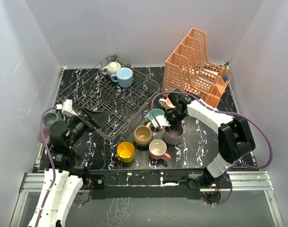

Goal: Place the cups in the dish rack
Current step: Pick up the cup at the center of the board.

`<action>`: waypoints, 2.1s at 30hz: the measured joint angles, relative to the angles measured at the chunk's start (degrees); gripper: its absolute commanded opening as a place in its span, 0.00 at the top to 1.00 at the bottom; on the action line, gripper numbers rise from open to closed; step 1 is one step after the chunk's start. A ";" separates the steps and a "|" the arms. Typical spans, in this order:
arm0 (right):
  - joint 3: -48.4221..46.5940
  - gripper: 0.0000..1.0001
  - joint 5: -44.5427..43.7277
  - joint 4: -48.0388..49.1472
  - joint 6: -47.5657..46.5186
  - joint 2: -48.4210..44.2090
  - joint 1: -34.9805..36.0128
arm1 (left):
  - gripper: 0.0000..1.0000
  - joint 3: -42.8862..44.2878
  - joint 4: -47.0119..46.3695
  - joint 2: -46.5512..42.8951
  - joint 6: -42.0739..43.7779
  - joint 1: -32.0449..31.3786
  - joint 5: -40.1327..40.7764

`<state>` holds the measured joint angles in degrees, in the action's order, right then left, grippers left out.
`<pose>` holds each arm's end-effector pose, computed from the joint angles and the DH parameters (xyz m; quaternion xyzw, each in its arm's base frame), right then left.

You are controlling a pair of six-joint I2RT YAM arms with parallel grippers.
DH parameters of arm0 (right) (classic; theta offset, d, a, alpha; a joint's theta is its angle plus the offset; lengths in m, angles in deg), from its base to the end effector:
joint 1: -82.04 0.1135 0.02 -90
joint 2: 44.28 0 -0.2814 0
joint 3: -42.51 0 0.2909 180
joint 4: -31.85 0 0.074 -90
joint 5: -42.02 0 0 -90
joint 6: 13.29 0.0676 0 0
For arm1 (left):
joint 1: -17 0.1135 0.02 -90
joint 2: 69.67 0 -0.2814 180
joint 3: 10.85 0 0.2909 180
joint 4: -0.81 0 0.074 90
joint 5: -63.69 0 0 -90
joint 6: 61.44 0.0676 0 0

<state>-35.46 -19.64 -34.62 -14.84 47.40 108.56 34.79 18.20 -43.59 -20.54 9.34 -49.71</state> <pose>0.2842 0.1777 0.1943 -0.8391 0.4791 0.1611 0.2011 0.1721 -0.0502 0.3398 -0.1037 0.6869 -0.4590 0.5538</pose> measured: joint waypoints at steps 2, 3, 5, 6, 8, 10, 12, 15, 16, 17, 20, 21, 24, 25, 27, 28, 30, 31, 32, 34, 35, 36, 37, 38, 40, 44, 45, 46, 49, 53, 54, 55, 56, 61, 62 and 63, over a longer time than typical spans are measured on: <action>0.55 0.76 -0.39 0.13 0.39 0.55 0.28 | 0.04 0.00 0.04 -0.04 0.00 0.00 0.00; 0.85 0.81 -0.61 0.74 0.46 0.72 0.42 | 0.05 0.00 0.15 -0.11 -0.02 0.00 0.00; 1.05 0.89 -1.07 1.90 1.22 0.74 0.52 | 0.06 0.00 0.39 -0.37 -0.13 0.00 -0.02; 1.05 0.92 -1.55 2.12 1.66 0.74 0.55 | 0.07 0.00 0.48 -0.50 -0.20 0.00 -0.02; 1.03 0.92 -1.62 2.10 3.72 0.74 0.52 | 0.08 0.00 0.57 -0.81 -0.42 0.00 -0.07; 1.03 0.92 -2.19 2.14 5.70 0.66 0.55 | 0.10 0.00 0.55 -0.92 -0.57 0.00 -0.35; 1.03 0.92 -3.39 2.21 8.52 0.48 0.70 | 0.10 0.00 0.35 -0.94 -0.90 0.00 -1.22; 1.05 0.92 -4.52 1.92 13.03 0.00 0.22 | 0.10 -0.44 -2.01 -0.90 -2.05 0.00 -3.43; 1.14 0.92 -4.63 1.86 14.49 -0.22 -0.24 | 0.10 -0.85 -3.39 -0.90 -2.58 0.00 -4.39; 1.36 0.92 -4.70 1.90 16.09 -0.59 -0.94 | 0.10 -1.22 -4.39 -0.83 -3.08 0.00 -5.18; 2.47 0.92 -5.09 2.10 20.94 -3.56 -3.13 | 0.10 -2.62 -8.70 0.20 -5.40 0.00 -8.22; 2.80 0.92 -5.33 2.14 22.91 -5.18 -3.87 | 0.10 -3.10 -10.43 0.81 -6.45 0.00 -9.16; 2.97 0.92 -5.07 2.36 28.11 -10.62 -5.38 | 0.11 -6.03 -18.03 2.97 -10.73 0.00 -11.30; 2.97 0.92 -4.57 2.56 29.64 -12.07 -5.90 | 0.11 -7.06 -20.17 3.56 -12.17 0.00 -11.78; 2.97 0.92 -2.38 3.10 33.35 -15.30 -7.65 | 0.11 -9.25 -24.61 5.27 -15.37 -0.02 -12.59; 2.97 0.92 -0.96 3.23 34.73 -16.37 -8.92 | 0.11 -9.66 -25.77 5.97 -16.41 -0.07 -12.70; 2.91 0.92 2.73 3.28 37.51 -17.92 -13.20 | 0.11 -9.77 -27.36 6.73 -17.70 -0.46 -12.72; 2.80 0.92 3.87 3.21 38.38 -18.32 -15.13 | 0.11 -9.77 -28.06 6.73 -17.97 -0.63 -12.70; 2.60 0.92 5.53 3.08 39.52 -18.69 -17.62 | 0.11 -9.70 -28.83 6.69 -18.16 -1.05 -12.68; 1.62 0.92 7.67 2.40 41.31 -19.02 -21.16 | 0.11 -9.25 -29.99 6.82 -18.49 -2.47 -12.55; 0.76 0.92 8.68 2.03 42.34 -19.08 -22.25 | 0.11 -9.07 -30.67 7.04 -18.56 -3.43 -12.20; 0.00 0.92 9.90 1.90 43.34 -19.17 -22.95 | 0.11 -8.98 -31.32 7.37 -18.53 -4.61 -11.72; -0.83 0.92 11.37 1.92 44.57 -19.34 -23.52 | 0.11 -8.96 -32.06 7.82 -18.45 -6.25 -10.93; -1.46 0.92 12.61 2.01 45.75 -19.58 -24.04 | 0.11 -8.96 -32.68 8.46 -18.43 -7.93 -10.01; -2.64 0.92 16.59 2.69 49.35 -20.52 -25.46 | 0.11 -8.76 -34.27 11.50 -17.53 -12.98 -7.04; -2.97 0.92 23.98 6.69 58.66 -23.26 -28.52 | 0.12 -6.56 -36.30 19.52 -14.38 -26.71 -1.05; -2.97 0.92 25.16 8.02 60.92 -23.65 -28.94 | 0.12 -5.62 -37.31 22.12 -13.33 -29.99 0.39; -2.97 0.92 26.67 9.90 63.87 -23.98 -29.29 | 0.13 -4.83 -38.66 24.52 -12.37 -32.85 1.62; -2.95 0.92 30.64 16.37 73.31 -24.13 -29.42 | 0.15 -3.45 -45.46 31.01 -10.40 -39.54 4.63; -1.20 0.92 34.95 29.75 89.64 -24.61 -29.44 | 0.17 -1.97 -54.29 38.42 -8.39 -45.64 9.22; -0.26 0.92 35.58 33.57 93.83 -25.00 -29.55 | 0.17 -1.44 -55.87 40.04 -7.65 -47.12 10.69; 0.83 0.92 36.20 37.33 98.01 -25.42 -29.57 | 0.17 -0.90 -56.98 41.31 -6.84 -48.65 12.31; 1.68 0.92 36.63 40.28 101.44 -25.81 -29.59 | 0.17 -0.28 -57.83 42.32 -5.95 -50.21 13.99; 4.09 0.92 38.80 54.03 118.49 -27.04 -29.59 | 0.17 3.82 -60.54 45.31 -1.38 -55.60 20.61; 4.28 0.92 39.34 57.81 123.19 -27.28 -29.59 | 0.18 4.92 -61.48 46.07 -0.63 -56.19 21.59; 4.44 0.92 39.52 59.41 125.11 -27.43 -29.59 | 0.20 6.03 -62.58 47.04 -0.02 -56.57 22.45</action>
<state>-31.02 19.87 24.79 110.27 19.97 78.97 40.82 -44.37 3.45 -20.56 -47.23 -27.26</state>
